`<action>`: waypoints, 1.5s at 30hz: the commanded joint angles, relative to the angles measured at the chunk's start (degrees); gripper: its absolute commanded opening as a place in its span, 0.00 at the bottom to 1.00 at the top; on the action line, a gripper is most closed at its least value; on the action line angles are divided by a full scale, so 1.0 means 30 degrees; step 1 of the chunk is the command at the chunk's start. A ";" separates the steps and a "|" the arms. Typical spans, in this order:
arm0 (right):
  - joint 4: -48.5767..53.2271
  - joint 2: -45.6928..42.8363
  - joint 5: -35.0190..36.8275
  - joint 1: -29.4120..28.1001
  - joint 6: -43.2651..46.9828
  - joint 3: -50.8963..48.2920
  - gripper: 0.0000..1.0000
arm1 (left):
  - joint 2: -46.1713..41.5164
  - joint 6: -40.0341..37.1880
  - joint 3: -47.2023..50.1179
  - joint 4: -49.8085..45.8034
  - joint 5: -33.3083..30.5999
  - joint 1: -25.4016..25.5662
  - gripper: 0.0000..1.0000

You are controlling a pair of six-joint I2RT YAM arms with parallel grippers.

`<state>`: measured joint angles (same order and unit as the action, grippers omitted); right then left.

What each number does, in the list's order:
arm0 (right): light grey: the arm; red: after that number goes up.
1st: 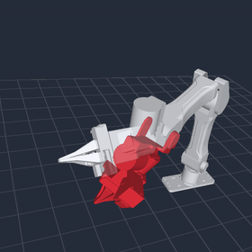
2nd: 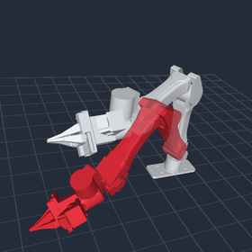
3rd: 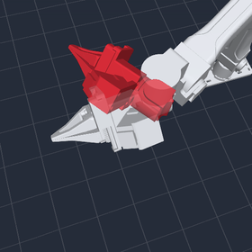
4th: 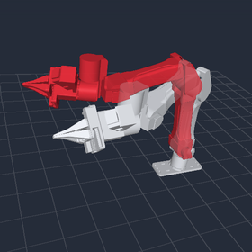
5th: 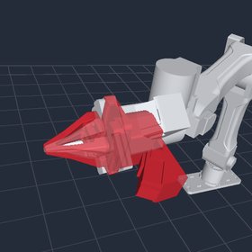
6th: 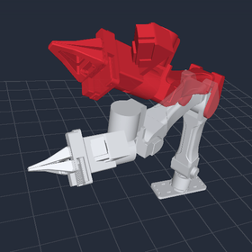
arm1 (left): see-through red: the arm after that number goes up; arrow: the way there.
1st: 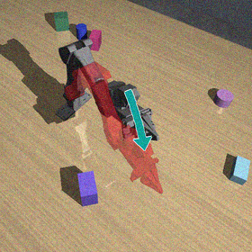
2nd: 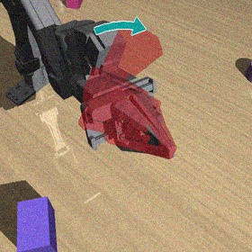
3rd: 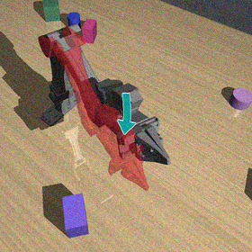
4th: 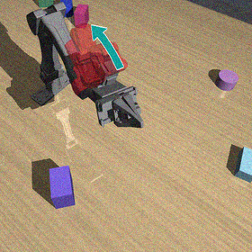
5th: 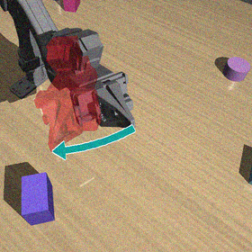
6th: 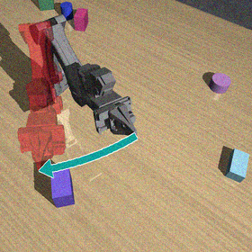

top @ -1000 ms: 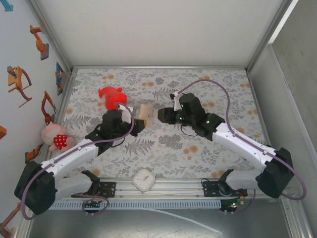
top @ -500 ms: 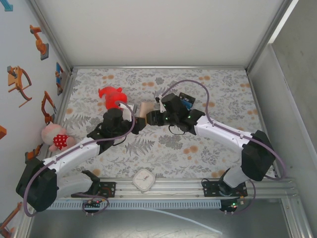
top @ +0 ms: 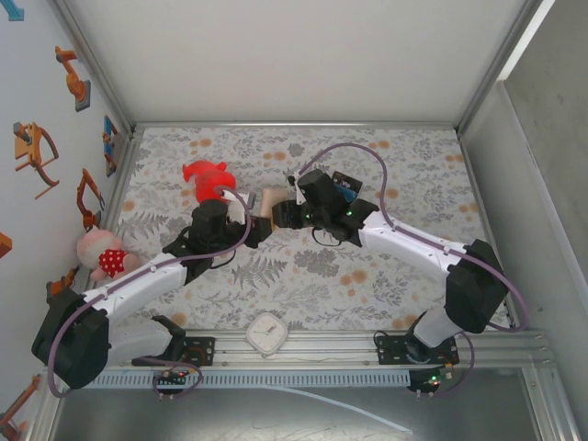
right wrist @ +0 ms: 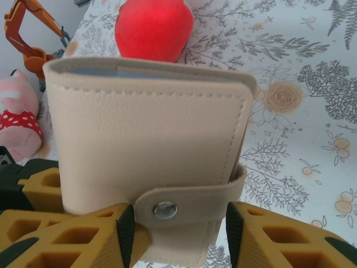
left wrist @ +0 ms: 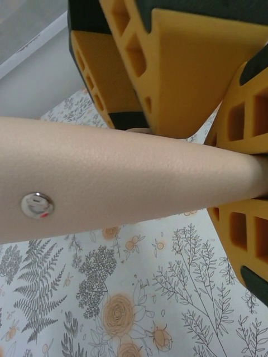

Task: Take the credit cards out of the card holder

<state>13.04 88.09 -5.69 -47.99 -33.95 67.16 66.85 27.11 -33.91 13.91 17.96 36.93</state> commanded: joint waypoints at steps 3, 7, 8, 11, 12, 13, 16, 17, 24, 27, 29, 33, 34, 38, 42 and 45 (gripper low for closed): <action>-0.0376 -0.0039 0.0881 -0.0088 0.0360 0.0557 0.46 | -0.0496 -0.0026 0.0061 0.1017 0.1193 0.0098 0.00; -0.0166 -0.0010 0.1092 -0.0085 0.0384 0.0602 0.39 | -0.0596 0.0005 0.0054 0.0946 0.1064 0.0066 0.00; -0.0153 -0.0009 0.1135 -0.0072 0.0390 0.0588 0.37 | -0.0601 0.0040 0.0058 0.0929 0.0982 0.0077 0.00; -0.0145 -0.0168 0.1201 -0.0087 0.0387 0.0421 0.30 | -0.0710 0.0068 0.0084 0.0785 0.0624 0.0079 0.00; -0.0147 -0.0239 0.1236 -0.0088 0.0369 0.0346 0.27 | -0.0743 0.0099 0.0111 0.0747 0.0486 0.0082 0.00; -0.0146 -0.0337 0.1282 -0.0088 0.0390 0.0280 0.25 | -0.0819 0.0097 0.0142 0.0706 0.0357 0.0056 0.00; -0.0098 -0.0578 0.1485 -0.0059 0.0391 0.0089 0.20 | -0.0998 0.0131 0.0229 0.0693 0.0042 0.0069 0.00; -0.0098 -0.0669 0.1572 -0.0059 0.0385 0.0003 0.20 | -0.1050 0.0130 0.0248 0.0670 -0.0019 0.0055 0.00; -0.0047 -0.1289 0.2022 0.0029 0.0329 -0.0554 0.18 | -0.1336 0.0171 0.0264 0.0640 -0.0051 0.0056 0.00; -0.0183 -0.1458 0.1819 0.0089 0.0299 -0.0753 0.19 | -0.1460 0.0162 0.0281 0.0569 0.0010 0.0075 0.00; -0.0244 -0.1483 0.1582 0.0093 0.0331 -0.0680 0.19 | -0.1485 0.0178 0.0318 0.0556 0.0025 0.0058 0.00; -0.0242 -0.1490 0.1295 0.0091 0.0474 -0.0475 0.19 | -0.1461 0.0245 0.0350 0.0724 0.0186 0.0066 0.00; -0.0305 -0.1405 0.1113 0.0087 0.0478 -0.0426 0.19 | -0.1429 0.0264 0.0333 0.0740 0.0199 0.0058 0.00; -0.0518 -0.0982 0.0090 0.0087 0.0563 -0.0140 0.22 | -0.1227 0.0269 0.0233 0.0742 0.0255 0.0063 0.00; -0.0504 -0.0751 -0.0248 0.0064 0.0605 0.0125 0.39 | -0.1036 0.0300 0.0229 0.0792 0.0358 0.0069 0.00; -0.0383 -0.0675 -0.0138 0.0058 0.0711 0.0286 0.47 | -0.0904 0.0308 0.0229 0.0942 0.0517 0.0066 0.00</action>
<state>12.03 85.45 -5.98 -48.01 -32.36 66.08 64.58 27.59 -33.17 14.13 17.93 37.12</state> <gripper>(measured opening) 0.461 0.152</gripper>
